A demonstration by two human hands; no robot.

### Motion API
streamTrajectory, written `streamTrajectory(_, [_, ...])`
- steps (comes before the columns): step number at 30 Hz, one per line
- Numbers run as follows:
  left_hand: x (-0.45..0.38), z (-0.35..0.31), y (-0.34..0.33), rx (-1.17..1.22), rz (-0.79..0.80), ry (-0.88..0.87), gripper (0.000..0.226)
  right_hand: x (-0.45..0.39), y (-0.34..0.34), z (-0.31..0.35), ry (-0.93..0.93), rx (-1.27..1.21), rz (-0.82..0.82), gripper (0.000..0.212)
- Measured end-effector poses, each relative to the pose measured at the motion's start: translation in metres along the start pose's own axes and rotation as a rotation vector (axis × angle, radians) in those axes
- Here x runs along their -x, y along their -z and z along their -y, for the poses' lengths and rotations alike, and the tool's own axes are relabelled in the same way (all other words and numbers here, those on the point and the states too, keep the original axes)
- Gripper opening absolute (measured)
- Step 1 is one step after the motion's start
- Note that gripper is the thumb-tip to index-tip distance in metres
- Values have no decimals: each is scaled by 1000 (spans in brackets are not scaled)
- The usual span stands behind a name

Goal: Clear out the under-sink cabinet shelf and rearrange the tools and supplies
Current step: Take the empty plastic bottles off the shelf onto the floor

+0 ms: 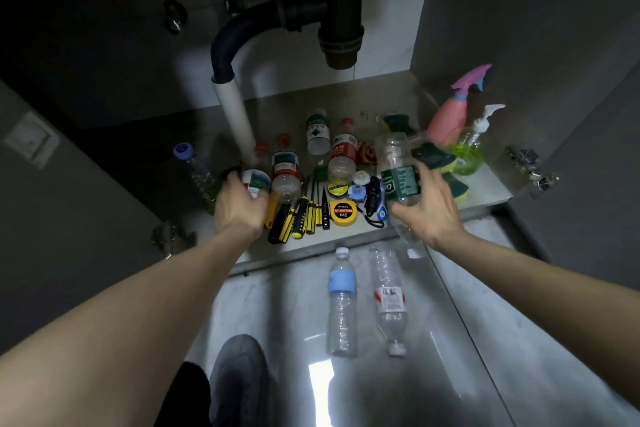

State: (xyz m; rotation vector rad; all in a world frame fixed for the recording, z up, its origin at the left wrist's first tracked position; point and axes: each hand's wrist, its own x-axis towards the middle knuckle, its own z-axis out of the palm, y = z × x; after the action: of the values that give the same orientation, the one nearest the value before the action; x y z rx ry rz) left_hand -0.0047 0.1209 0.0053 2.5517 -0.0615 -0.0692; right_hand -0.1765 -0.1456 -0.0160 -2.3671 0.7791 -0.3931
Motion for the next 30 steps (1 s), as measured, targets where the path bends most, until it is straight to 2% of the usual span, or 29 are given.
streamTrajectory(5, [74,17,4,119,-45,-84,55,54,1,-9,-67,-25,84,92])
streamTrajectory(8, [125,38,-8,207,-23,-185,55,86,-1,-25,-166,-5,173,76])
streamTrajectory(11, [164,58,-25,172,55,-275,53,110,-6,-46,-271,43,247,55])
streamTrajectory(15, [188,77,-45,105,210,-327,55,124,-17,-75,-386,75,305,55])
streamTrajectory(17, [193,83,-55,103,243,-307,52,125,-24,-89,-430,96,353,59])
streamTrajectory(22, [193,86,-77,125,234,-121,39,118,-43,-107,-510,106,407,57])
streamTrajectory(27, [197,97,-94,71,252,-58,41,109,-63,-108,-557,40,376,61])
streamTrajectory(30, [194,105,-106,24,364,47,55,104,-72,-107,-546,20,380,62])
